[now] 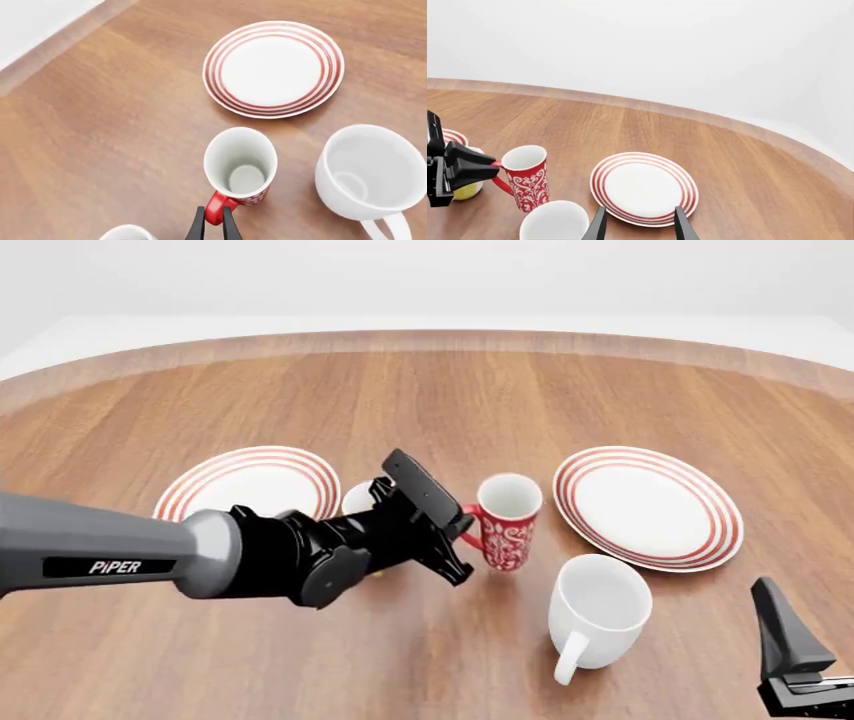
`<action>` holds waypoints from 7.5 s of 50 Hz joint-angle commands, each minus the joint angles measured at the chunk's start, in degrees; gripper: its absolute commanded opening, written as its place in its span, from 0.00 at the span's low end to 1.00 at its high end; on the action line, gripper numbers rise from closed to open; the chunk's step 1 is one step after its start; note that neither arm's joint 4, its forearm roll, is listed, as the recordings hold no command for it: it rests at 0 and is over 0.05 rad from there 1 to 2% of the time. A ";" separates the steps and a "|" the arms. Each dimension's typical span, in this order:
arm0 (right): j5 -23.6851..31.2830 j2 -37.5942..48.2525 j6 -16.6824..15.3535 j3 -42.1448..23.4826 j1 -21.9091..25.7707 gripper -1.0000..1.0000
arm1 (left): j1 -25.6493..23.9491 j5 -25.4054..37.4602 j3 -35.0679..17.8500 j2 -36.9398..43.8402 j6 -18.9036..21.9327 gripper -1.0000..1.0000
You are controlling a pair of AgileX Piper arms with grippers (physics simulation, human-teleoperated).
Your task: Put the red mug on the left plate.
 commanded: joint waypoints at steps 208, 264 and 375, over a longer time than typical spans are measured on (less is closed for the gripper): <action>-1.12 0.00 -1.70 0.18 0.59 1.00 | 36.82 -19.61 19.79 -13.49 5.77 0.00; -1.12 0.00 -1.62 0.18 0.53 1.00 | 43.43 -23.18 19.21 -5.57 6.29 0.00; -1.04 0.00 -1.82 0.33 0.85 1.00 | 43.85 -23.51 19.72 -1.88 4.16 1.00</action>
